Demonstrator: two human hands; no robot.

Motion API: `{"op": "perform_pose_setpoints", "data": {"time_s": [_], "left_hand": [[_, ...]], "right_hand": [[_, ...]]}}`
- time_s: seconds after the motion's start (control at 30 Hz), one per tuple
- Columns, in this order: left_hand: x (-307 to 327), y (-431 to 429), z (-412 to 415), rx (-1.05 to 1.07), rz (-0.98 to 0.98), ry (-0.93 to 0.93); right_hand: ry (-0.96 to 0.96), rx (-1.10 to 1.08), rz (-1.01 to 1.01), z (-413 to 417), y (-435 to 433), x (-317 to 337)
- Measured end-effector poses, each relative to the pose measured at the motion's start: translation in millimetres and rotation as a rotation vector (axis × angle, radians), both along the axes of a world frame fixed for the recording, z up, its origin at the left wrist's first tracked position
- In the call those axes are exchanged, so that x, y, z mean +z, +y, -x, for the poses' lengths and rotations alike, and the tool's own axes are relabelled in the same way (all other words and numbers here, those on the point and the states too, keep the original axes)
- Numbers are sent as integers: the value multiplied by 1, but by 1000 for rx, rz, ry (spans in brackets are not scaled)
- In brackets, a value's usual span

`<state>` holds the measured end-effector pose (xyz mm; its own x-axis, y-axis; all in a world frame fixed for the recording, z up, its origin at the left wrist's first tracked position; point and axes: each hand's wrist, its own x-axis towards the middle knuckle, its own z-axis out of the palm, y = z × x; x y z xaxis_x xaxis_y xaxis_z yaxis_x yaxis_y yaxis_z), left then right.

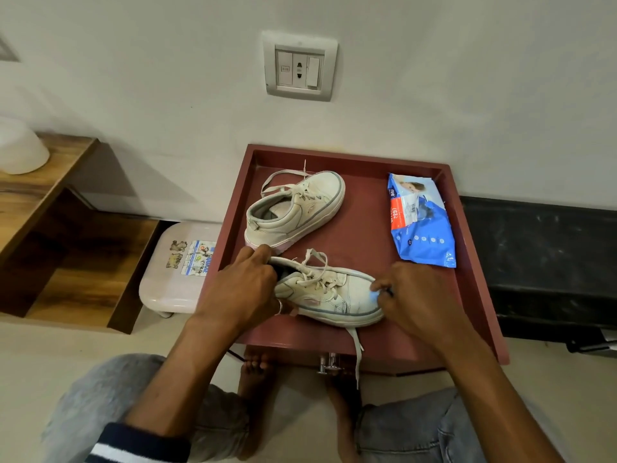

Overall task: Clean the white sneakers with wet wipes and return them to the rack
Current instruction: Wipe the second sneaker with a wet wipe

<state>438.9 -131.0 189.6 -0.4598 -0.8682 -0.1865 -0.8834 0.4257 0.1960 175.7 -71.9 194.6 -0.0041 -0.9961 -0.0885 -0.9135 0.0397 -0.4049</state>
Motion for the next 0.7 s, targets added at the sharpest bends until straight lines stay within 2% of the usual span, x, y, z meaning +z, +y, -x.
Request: {"op": "perform_pose_setpoints", "data": {"time_s": [0.13,0.23,0.33,0.43,0.57,0.7], "left_hand": [[-2,-2,-1,-6,-2,9],[0,-1,-2,-12,3,16],[1,0,0,-3,4,-20],[2,1,1,-1,6,-40],[1,2,4,4,22,-73],[5,4,7,36,23,-108]], "right_hand": [[37,-36,78,-11,-19,-14],[99,50,24,-33,-19,-14],[47,165,-67,-33,-4,-7],[33,75,-79,-15,4,3],[90,-40,37,-13,-11,-8],[136,-13,92,-31,-16,-11]]}}
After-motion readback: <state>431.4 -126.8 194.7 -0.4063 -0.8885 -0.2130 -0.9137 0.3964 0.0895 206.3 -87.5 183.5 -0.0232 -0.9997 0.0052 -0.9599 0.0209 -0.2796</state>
